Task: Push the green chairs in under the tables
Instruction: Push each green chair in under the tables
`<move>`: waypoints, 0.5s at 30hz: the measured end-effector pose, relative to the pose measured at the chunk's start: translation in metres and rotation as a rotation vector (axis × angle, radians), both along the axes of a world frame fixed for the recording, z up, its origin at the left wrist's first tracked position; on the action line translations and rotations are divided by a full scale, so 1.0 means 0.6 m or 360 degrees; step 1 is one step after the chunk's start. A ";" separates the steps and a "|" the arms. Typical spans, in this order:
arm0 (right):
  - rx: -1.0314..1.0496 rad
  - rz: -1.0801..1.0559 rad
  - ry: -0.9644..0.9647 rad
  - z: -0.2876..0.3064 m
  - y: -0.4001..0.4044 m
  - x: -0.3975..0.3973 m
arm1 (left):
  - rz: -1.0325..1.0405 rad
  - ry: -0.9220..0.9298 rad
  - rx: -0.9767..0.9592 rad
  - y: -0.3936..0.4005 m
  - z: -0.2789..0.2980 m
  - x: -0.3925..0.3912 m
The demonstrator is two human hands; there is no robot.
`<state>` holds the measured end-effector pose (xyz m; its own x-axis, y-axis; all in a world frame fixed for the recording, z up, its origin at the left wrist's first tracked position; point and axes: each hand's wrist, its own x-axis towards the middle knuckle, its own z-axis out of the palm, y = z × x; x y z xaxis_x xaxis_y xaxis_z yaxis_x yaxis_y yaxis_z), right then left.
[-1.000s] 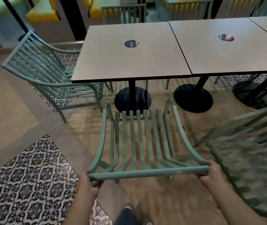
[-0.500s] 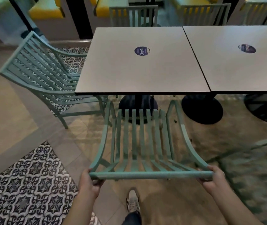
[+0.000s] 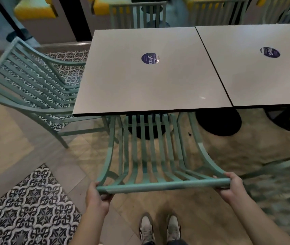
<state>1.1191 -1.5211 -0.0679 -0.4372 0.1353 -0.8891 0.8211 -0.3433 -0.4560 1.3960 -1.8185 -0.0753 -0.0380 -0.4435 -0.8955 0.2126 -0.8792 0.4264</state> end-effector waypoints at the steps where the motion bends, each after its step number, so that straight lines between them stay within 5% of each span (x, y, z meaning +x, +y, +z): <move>1: 0.0011 -0.0005 0.0001 0.006 -0.009 -0.006 | 0.0006 -0.0003 -0.0009 -0.005 0.001 -0.008; 15: -0.0009 0.0029 0.0071 0.016 -0.085 -0.093 | 0.0053 -0.0066 -0.0008 -0.064 0.014 -0.096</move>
